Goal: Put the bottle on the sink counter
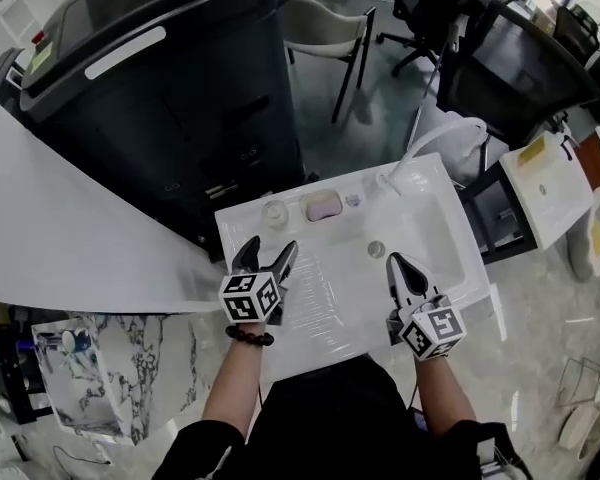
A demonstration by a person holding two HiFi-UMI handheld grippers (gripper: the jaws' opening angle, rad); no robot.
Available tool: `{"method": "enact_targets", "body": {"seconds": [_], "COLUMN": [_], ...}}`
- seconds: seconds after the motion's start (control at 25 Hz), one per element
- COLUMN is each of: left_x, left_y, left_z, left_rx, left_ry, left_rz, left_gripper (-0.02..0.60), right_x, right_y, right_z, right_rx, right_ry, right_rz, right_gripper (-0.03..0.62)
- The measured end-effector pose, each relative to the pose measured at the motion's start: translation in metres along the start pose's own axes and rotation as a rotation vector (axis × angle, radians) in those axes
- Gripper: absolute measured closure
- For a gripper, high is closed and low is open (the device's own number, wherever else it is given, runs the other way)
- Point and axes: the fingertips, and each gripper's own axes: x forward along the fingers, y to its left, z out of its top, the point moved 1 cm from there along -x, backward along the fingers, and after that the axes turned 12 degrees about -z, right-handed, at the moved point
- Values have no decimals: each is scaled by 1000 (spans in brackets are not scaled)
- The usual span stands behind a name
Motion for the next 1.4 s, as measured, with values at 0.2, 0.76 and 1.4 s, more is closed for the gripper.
{"method": "enact_targets", "body": {"seconds": [0.2, 0.76, 1.4], "left_x": [-16, -64, -59], "left_y": [-15, -70, -119], "left_z": [16, 50, 44], "left_rx": [23, 310, 306], "left_ry": [-79, -231, -261], "left_rz": [-27, 4, 63], "left_gripper": [311, 511, 512], "right_x": [-6, 10, -9], "right_y": [8, 8, -34], "right_z": [13, 20, 38], "right_rx": [-35, -39, -31], "right_ry": [-33, -51, -88], "right_rz": [16, 95, 184], "right_gripper": [563, 563, 565]}}
